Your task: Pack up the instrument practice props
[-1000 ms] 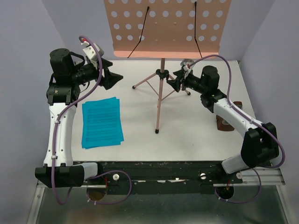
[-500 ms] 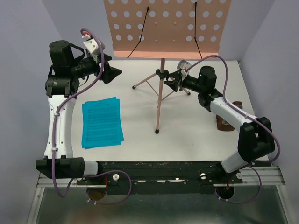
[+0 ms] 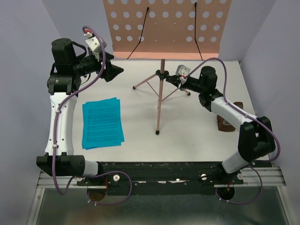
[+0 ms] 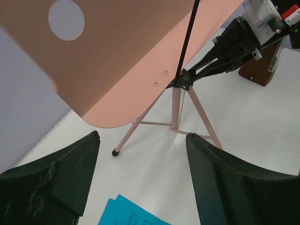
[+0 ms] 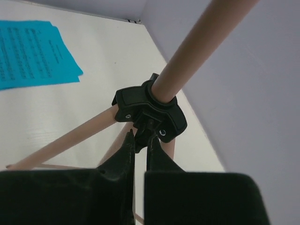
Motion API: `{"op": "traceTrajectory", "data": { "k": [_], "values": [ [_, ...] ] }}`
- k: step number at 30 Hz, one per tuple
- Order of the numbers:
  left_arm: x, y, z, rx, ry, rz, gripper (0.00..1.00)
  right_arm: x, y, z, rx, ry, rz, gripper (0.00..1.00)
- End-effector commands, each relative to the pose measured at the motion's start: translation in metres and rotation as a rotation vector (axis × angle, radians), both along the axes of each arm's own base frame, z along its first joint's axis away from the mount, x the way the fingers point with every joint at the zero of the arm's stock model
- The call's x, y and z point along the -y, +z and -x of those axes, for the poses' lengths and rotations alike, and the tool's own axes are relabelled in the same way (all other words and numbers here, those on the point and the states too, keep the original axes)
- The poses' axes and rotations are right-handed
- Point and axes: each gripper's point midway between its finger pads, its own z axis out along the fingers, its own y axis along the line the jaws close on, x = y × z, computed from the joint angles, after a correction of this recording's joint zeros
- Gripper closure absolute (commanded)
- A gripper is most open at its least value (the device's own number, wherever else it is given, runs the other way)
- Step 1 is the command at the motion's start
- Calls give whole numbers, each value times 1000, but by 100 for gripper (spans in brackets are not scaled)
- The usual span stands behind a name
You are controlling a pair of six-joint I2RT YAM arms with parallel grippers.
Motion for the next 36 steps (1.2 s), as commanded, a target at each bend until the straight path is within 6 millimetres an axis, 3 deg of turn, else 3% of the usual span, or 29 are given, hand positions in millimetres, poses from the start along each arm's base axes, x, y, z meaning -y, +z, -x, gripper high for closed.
{"op": "traceTrajectory", "data": {
  "k": [1,5,8,10,12,14,17,22,30,34,36],
  "values": [
    [4,15,1,48,-15,2,17,-8,8,20,273,156,122,99],
    [4,15,4,49,-15,2,17,-6,-3,22,496,213,261,100],
    [4,14,4,52,-13,2,17,-4,-11,25,772,276,412,100],
    [5,13,4,56,-12,1,17,-6,-8,24,907,279,451,97],
    [4,12,5,56,-10,3,17,-6,3,19,963,248,450,87],
    [4,11,5,56,-7,2,17,-3,11,15,991,214,455,64],
    [4,9,9,54,-9,2,16,2,26,12,939,136,399,45],
    [4,4,19,54,-12,-13,15,25,27,19,622,3,259,34],
    [2,8,22,64,0,-18,14,76,-32,32,-323,-281,-70,32],
    [1,2,21,50,3,-24,14,80,-47,38,-694,-230,-251,36],
    [2,1,22,45,1,-26,14,79,-43,36,-775,-155,-304,38]
  ]
}}
